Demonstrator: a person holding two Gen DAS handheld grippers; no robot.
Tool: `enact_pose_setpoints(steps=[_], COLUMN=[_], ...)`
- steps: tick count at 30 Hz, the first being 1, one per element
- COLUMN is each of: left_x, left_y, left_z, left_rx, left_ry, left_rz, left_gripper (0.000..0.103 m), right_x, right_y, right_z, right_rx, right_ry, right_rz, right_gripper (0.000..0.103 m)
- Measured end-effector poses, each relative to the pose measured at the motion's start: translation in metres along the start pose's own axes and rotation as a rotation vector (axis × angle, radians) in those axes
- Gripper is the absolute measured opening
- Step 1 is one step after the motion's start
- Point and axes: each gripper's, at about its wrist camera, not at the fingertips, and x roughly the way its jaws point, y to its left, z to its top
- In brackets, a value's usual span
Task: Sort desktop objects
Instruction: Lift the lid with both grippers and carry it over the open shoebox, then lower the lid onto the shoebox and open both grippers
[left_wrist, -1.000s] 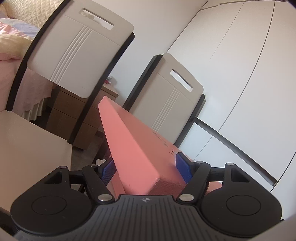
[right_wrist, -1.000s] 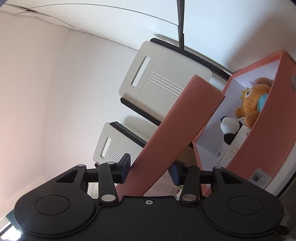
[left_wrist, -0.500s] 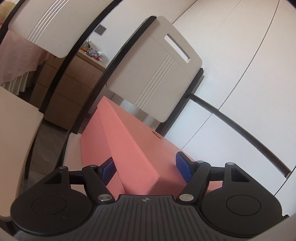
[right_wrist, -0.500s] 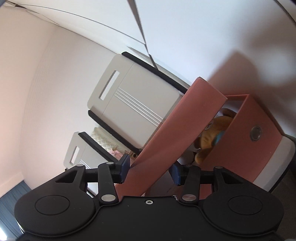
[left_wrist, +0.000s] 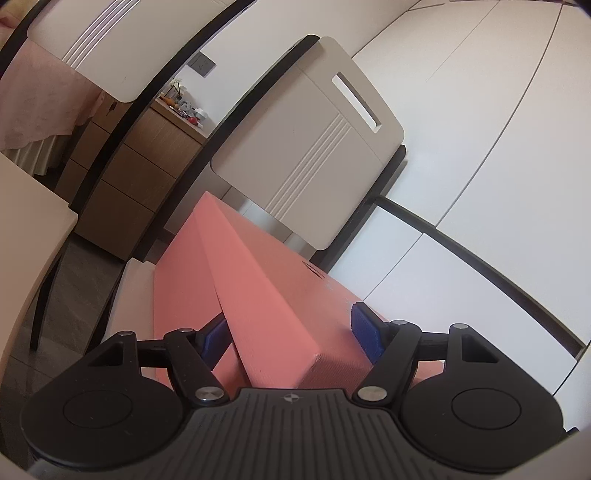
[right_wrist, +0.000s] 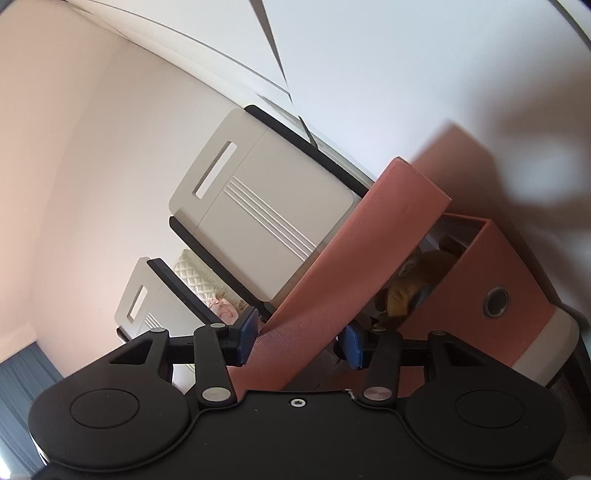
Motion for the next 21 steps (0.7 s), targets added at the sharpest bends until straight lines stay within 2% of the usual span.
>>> enact_pose_setpoints(steps=[7, 12, 16, 18, 19, 21], left_x=[0.017, 0.022, 0.022, 0.022, 0.022, 0.022], left_y=[0.001, 0.006, 0.009, 0.009, 0.005, -0.003], left_z=[-0.006, -0.011, -0.013, -0.017, -0.019, -0.023], left_rx=[0.011, 0.023, 0.049, 0.07, 0.126, 0.238], left_ry=[0.002, 0.028, 0.065, 0.074, 0.067, 0.054], left_rz=[0.014, 0.023, 0.044, 0.063, 0.085, 0.129], left_gripper=[0.075, 0.076, 0.079, 0.082, 0.083, 0.086], right_x=[0.006, 0.008, 0.002, -0.01, -0.018, -0.034], right_y=[-0.007, -0.01, -0.004, 0.003, 0.007, 0.014], right_z=[0.002, 0.002, -0.001, -0.002, -0.002, -0.003], right_rx=[-0.021, -0.026, -0.075, -0.123, -0.152, -0.207], right_ry=[-0.009, -0.007, 0.02, -0.01, -0.033, -0.078], right_rz=[-0.024, -0.037, -0.131, -0.189, -0.219, -0.253], right_gripper=[0.049, 0.054, 0.061, 0.073, 0.083, 0.083])
